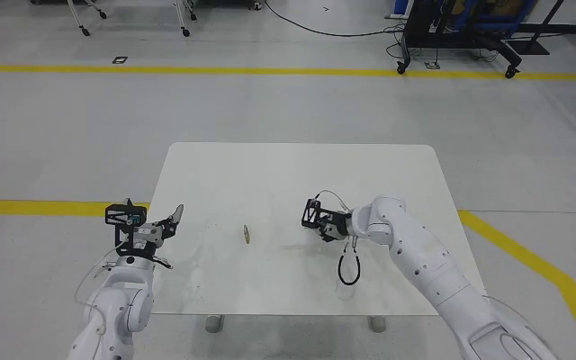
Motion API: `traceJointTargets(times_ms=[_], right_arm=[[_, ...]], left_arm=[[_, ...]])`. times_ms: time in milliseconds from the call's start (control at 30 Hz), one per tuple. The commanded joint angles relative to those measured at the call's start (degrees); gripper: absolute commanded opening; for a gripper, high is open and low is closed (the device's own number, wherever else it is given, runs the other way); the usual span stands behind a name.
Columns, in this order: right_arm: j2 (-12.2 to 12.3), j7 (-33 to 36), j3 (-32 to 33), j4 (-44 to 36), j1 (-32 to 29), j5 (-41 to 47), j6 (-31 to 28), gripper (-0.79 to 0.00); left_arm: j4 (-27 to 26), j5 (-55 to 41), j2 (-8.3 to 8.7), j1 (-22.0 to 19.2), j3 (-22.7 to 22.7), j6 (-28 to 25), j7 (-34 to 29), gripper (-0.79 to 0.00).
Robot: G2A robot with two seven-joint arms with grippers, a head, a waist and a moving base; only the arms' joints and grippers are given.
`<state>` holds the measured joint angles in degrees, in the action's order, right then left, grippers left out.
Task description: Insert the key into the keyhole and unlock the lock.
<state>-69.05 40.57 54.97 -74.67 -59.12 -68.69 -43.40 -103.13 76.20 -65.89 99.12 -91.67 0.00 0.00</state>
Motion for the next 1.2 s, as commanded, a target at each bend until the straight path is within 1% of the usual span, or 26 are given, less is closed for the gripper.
traceJointTargets(times_ms=[0,67,133,167,267,633,733,800,867,967,1000,1033,1067,1100,1167], right_arm=[[0.6,2.5,1.4,-4.1,-2.2,0.5,1.6,-0.785],[1.1,5.0,3.1,-7.7,-4.3,0.1,4.6,-0.785],[1.5,8.1,4.1,-11.7,-6.7,-1.9,10.2,-0.785],[1.6,8.6,4.3,-13.3,-7.7,-1.7,10.9,-0.785],[2.0,9.0,5.5,-15.2,-9.3,-0.8,12.1,-0.785],[2.0,8.7,5.5,-15.3,-9.4,-0.8,12.1,-0.785],[2.0,3.5,5.3,-16.1,-10.0,-2.3,11.4,-0.785],[2.1,-0.9,5.6,-16.9,-10.3,-2.3,11.3,-0.785],[2.1,-5.4,6.1,-17.6,-10.7,-1.6,10.6,-0.785],[2.3,-10.8,7.1,-18.7,-11.7,-0.3,8.9,-0.785],[2.4,-12.5,7.7,-18.8,-12.2,0.6,8.3,-0.785],[2.6,-14.3,8.4,-18.7,-12.8,1.9,7.5,-0.785],[2.7,-15.0,9.4,-18.2,-13.3,2.4,8.4,-0.785],[2.8,-13.8,9.9,-18.5,-13.9,0.7,11.7,-0.785],[2.8,-13.2,9.8,-19.0,-14.2,-0.1,12.8,-0.785]], left_arm=[[0.0,0.0,0.00,0.0,0.0,0.0,0.0,0.000],[0.0,0.0,0.00,0.0,0.0,0.0,0.0,0.000],[0.0,0.0,0.00,0.0,0.0,0.0,0.0,0.000],[0.0,0.0,0.00,0.0,0.0,0.0,0.0,0.000],[0.0,0.0,0.00,0.0,0.0,0.0,0.0,0.000],[0.0,-0.4,-0.02,0.0,0.0,0.0,0.0,0.000],[-1.2,-8.2,-0.14,0.0,-1.5,-4.4,1.4,0.000],[-1.9,-9.9,-0.21,-1.0,-1.2,-5.4,0.5,0.000],[-2.7,-9.7,-0.43,-2.9,1.1,-5.1,-1.2,0.000],[-3.4,-12.4,-0.74,-5.9,4.9,-8.8,-3.6,0.000],[-3.1,-14.0,-0.82,-6.7,6.2,-10.4,-5.5,0.000],[-2.8,-15.3,-0.83,-7.9,7.1,-11.8,-8.8,0.000],[-3.1,-14.6,-0.76,-9.2,7.8,-12.9,-11.7,0.000],[-3.1,-14.6,-0.76,-9.2,7.8,-12.9,-11.7,0.000],[-3.1,-14.6,-0.76,-9.2,7.8,-12.9,-11.7,0.000]])
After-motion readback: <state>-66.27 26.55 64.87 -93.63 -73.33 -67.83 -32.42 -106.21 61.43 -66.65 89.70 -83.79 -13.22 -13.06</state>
